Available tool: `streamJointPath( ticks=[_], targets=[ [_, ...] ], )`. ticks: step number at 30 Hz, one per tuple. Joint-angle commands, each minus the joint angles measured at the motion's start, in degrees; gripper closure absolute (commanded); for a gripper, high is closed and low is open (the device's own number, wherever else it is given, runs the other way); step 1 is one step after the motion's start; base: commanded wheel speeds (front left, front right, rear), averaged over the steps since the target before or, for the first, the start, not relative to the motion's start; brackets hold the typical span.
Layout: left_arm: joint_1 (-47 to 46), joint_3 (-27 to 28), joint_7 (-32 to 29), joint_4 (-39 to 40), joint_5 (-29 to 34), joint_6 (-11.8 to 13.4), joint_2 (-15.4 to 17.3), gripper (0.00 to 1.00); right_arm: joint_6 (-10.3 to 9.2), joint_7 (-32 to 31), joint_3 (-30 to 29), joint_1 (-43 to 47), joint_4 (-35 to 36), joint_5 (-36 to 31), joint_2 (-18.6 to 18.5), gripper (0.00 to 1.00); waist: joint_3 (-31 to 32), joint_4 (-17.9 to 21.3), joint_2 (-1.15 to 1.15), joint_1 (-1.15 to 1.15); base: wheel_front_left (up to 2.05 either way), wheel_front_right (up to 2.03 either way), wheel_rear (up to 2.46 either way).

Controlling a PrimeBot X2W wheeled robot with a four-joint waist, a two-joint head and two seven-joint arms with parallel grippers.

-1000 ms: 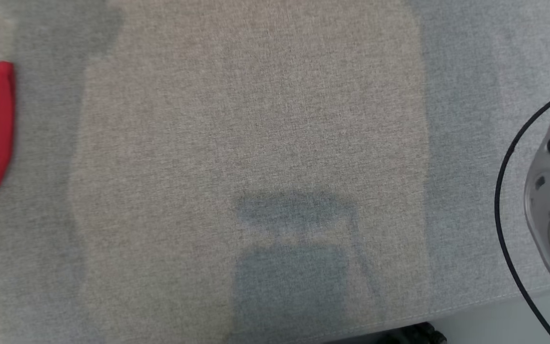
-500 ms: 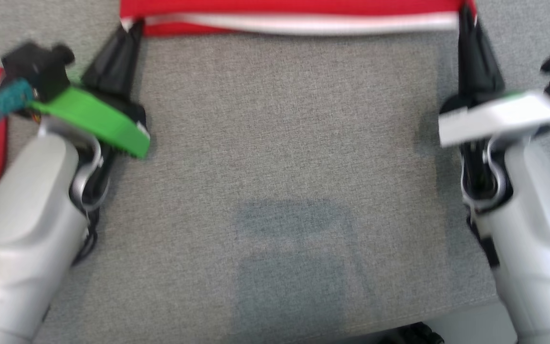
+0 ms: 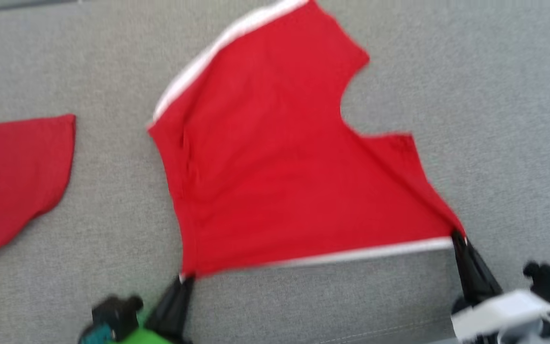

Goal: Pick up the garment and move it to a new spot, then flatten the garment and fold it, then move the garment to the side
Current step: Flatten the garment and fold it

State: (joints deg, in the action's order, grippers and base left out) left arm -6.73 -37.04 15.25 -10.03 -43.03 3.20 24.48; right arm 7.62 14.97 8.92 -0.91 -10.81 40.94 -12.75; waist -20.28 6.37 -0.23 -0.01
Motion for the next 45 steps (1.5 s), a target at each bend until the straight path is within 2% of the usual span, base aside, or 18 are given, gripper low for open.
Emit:
streamJointPath(
  ticks=[1,6,10,15,20,24,31,37,45],
  targets=[
    [4.3,0.6,-0.2,0.4,-0.9,1.5,0.4,1.00,-0.24,0.2,-0.6,3.0,0.7,0.4,-1.3,1.00,8.0,0.7,0.23,0.01,0.00,0.00,0.00],
    [14.3,0.6,-0.1,7.5,-2.7,3.5,0.2,1.00,-0.25,-1.1,-2.2,13.5,7.0,1.9,-3.4,1.00,10.5,0.5,0.23,0.01,0.00,0.00,0.00],
    [16.8,0.6,-1.7,13.4,-3.9,5.0,1.3,1.00,-0.24,-2.9,-4.1,15.3,12.8,3.0,-3.8,1.00,10.6,0.0,0.23,0.01,0.00,0.00,0.00],
    [13.6,1.9,-4.9,18.5,-4.8,6.5,2.2,1.00,-0.19,-7.1,-2.8,9.0,15.7,3.3,-2.7,1.00,9.1,-1.0,0.23,0.01,0.00,0.00,0.00],
    [7.4,4.6,-9.5,24.3,-5.8,8.1,3.3,1.00,-0.17,-11.7,0.4,-3.8,15.8,4.3,-2.8,1.00,4.0,-2.4,0.23,0.01,0.00,0.00,0.00],
    [-0.2,6.4,-12.8,25.6,-4.5,9.8,3.3,1.00,-0.17,-14.6,1.4,-16.8,12.2,4.9,-2.8,1.00,-1.1,-4.1,0.23,0.01,0.00,0.00,0.00],
    [-13.1,7.4,-15.0,19.4,-3.6,12.0,-1.6,1.00,-0.16,-17.3,1.2,-35.1,-1.8,3.3,-2.1,1.00,-8.0,-8.7,0.23,0.01,0.00,0.00,0.00],
    [-21.0,5.7,-15.7,9.9,-2.4,10.7,-5.1,1.00,-0.15,-15.9,2.9,-44.7,-13.8,0.4,-1.1,1.00,-10.3,-11.4,0.23,0.01,0.00,0.00,0.00],
    [-26.3,4.1,-15.8,3.0,-2.1,9.1,-8.4,1.00,-0.15,-14.5,7.0,-52.0,-24.3,-1.5,-0.5,1.00,-10.8,-13.1,0.23,0.01,0.00,0.00,0.00]
  ],
)
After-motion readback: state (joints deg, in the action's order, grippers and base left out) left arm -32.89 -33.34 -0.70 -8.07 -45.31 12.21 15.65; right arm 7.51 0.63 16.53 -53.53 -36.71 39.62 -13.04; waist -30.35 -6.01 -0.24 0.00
